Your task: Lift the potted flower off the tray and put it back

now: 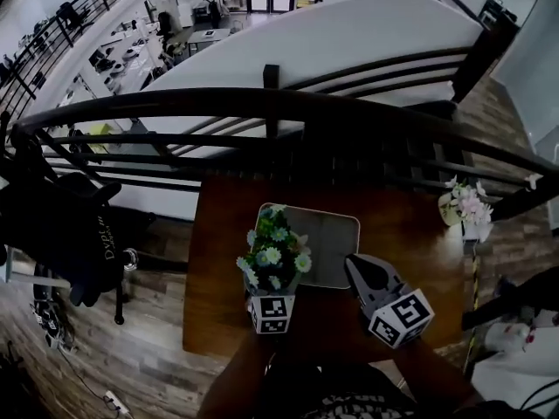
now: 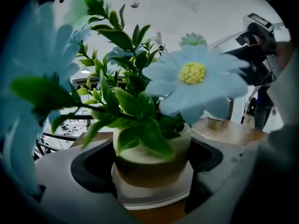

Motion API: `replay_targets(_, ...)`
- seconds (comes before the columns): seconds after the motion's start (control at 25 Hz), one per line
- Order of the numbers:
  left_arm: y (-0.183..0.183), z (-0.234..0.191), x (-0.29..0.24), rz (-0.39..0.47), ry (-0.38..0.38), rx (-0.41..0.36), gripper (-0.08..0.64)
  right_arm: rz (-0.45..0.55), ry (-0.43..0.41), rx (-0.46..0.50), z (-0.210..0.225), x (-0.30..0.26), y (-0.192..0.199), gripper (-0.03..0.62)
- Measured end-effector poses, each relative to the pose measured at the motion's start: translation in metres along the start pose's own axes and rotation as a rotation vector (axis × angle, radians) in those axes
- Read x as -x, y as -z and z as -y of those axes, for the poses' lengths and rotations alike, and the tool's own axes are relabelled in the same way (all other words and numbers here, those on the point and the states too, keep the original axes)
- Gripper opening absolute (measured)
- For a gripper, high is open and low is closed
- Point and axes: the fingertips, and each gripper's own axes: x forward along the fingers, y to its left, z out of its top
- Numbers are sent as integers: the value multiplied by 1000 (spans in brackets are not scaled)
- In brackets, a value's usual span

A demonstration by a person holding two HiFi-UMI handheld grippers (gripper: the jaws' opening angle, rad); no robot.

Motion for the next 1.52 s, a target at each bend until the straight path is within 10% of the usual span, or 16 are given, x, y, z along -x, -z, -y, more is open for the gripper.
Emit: replay_targets(1.52, 39, 16, -83, -214, 127, -22, 466, 12, 199, -111, 64, 54, 21, -8)
